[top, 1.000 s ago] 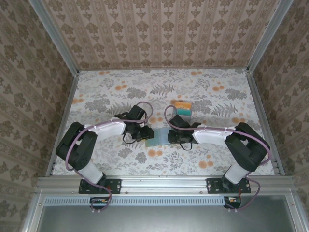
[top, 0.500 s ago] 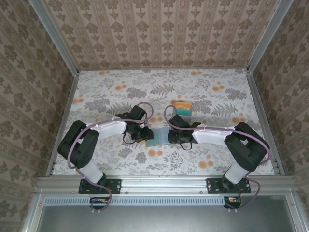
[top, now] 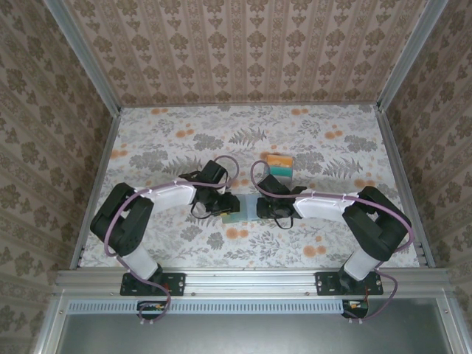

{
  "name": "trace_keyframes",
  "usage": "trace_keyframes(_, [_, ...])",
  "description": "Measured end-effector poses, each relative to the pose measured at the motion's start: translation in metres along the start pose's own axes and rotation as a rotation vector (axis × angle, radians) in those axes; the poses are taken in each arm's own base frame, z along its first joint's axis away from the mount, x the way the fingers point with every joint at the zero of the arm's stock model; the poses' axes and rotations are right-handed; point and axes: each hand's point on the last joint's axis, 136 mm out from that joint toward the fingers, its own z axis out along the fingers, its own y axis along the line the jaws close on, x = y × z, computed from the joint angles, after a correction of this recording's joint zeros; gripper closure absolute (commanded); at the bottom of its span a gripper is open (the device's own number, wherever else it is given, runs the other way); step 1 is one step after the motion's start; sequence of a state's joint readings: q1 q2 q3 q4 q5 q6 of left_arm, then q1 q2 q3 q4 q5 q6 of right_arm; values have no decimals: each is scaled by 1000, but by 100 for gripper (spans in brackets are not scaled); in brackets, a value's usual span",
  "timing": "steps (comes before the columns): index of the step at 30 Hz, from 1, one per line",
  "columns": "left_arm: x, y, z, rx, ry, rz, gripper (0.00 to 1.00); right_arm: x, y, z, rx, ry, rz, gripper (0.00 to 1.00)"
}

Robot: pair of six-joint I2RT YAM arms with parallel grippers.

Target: Take the credit cards out of the card holder

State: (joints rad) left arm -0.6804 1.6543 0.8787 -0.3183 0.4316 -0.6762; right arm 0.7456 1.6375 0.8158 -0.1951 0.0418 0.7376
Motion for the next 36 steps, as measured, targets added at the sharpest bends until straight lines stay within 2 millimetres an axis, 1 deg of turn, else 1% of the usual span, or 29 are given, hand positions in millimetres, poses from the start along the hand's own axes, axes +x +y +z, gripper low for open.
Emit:
trace_keyframes(7, [-6, -6, -2, 18, -15, 11, 60, 0, 0, 0, 2, 1, -1, 74])
trace_keyframes(12, [-12, -15, -7, 38, -33, 33, 47, 0, 0, 0, 3, 0, -1, 74])
trace_keyframes(16, [-13, -17, -7, 46, -34, 41, 44, 0, 0, 0, 3, 0, -1, 74])
trace_keyframes(20, [-13, -17, -7, 46, -33, 45, 13, 0, 0, 0, 3, 0, -1, 74])
trace_keyframes(23, [-12, -17, -8, 44, -32, 46, 3, 0, 0, 0, 3, 1, -1, 74])
trace_keyframes(28, [-12, -17, -10, 42, -34, 51, 0, 0, 0, 0, 3, 1, -1, 74])
trace_keyframes(36, [-10, -14, -19, 8, -50, 57, 0, 0, 0, 0, 4, 0, -1, 73])
